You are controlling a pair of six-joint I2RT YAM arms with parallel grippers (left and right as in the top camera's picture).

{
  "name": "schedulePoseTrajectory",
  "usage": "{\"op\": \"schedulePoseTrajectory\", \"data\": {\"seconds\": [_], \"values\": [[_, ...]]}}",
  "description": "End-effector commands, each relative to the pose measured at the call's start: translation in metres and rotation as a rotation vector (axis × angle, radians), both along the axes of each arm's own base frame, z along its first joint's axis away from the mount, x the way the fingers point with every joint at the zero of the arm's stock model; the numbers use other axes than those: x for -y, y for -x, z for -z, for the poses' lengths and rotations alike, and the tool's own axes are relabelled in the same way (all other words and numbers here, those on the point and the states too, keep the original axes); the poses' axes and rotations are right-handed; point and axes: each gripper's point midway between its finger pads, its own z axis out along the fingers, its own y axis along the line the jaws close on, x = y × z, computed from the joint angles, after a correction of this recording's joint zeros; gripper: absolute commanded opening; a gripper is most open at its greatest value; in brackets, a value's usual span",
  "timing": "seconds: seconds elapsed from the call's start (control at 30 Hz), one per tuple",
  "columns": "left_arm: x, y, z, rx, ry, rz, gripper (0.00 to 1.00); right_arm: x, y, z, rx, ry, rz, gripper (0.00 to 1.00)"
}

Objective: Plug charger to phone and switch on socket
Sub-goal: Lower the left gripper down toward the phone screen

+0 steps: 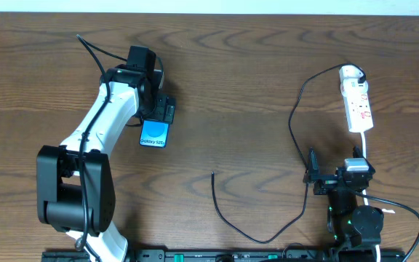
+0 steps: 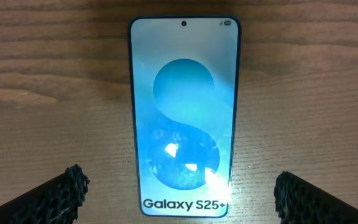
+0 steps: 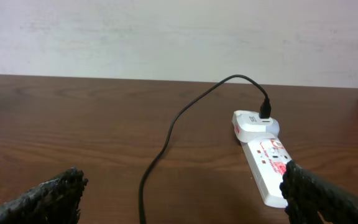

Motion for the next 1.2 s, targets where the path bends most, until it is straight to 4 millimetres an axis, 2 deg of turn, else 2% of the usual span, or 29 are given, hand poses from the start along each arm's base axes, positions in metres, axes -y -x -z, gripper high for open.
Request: {"op": "schedulePoseTrajectory", "data": {"seconds": [0.0,0.83,1.17], "values": [[0.003,-0.004,0.006,-0.009,0.014,-0.012,0.98,0.003,0.0,0.0,0.002,0.012,0.015,0.99],[0.005,-0.01,0.01,0.015,0.018,-0.01,0.98,0.003,0.0,0.0,0.002,0.012,0.015,0.99],[0.02,-0.012,0.014,0.027,0.007,0.029,0.98,0.003,0.0,0.0,0.002,0.012,0.015,0.99]]}}
